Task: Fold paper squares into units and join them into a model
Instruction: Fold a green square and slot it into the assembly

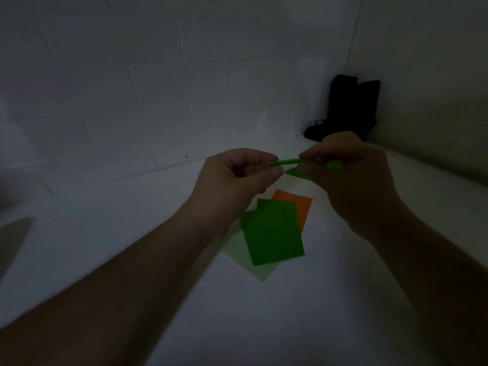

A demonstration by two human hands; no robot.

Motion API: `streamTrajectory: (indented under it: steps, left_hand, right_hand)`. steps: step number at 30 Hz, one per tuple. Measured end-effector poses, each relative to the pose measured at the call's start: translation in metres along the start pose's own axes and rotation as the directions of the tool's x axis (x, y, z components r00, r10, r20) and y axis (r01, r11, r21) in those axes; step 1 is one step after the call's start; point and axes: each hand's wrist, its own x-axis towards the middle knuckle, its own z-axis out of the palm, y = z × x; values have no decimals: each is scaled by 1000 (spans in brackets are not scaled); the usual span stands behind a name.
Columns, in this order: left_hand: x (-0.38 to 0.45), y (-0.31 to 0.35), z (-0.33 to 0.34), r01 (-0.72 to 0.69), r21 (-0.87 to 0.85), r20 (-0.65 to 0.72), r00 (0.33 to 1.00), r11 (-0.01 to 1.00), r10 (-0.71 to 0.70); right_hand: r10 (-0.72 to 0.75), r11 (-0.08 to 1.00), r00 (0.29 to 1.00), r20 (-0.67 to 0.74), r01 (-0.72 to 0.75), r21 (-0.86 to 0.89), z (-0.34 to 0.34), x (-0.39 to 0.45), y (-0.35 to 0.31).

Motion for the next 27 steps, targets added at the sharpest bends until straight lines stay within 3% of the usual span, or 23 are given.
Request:
streamTrajectory:
  steps: [3, 5, 14, 20, 27]
  left_hand:
    - [2, -4, -5, -220, 301, -6, 972, 928, 233]
    - [1, -4, -7, -285, 339, 63, 958, 896, 281]
    - [5, -6, -7, -134, 109, 46, 991, 985, 129]
    - [5, -7, -6, -139, 131, 84, 988, 982, 129]
    - [4, -8, -7, -180, 280, 105, 982, 943, 157]
  right_hand:
    - [106, 982, 994, 34, -110, 155, -1, 1, -1]
    - [162, 967, 980, 117, -181, 180, 0, 1, -2]
    - [166, 923, 967, 192, -221, 315, 3, -3, -3]
    - [197, 916, 961, 196, -251, 313, 4, -3, -3]
    - [313, 877, 927, 205, -365, 312, 7, -2, 0]
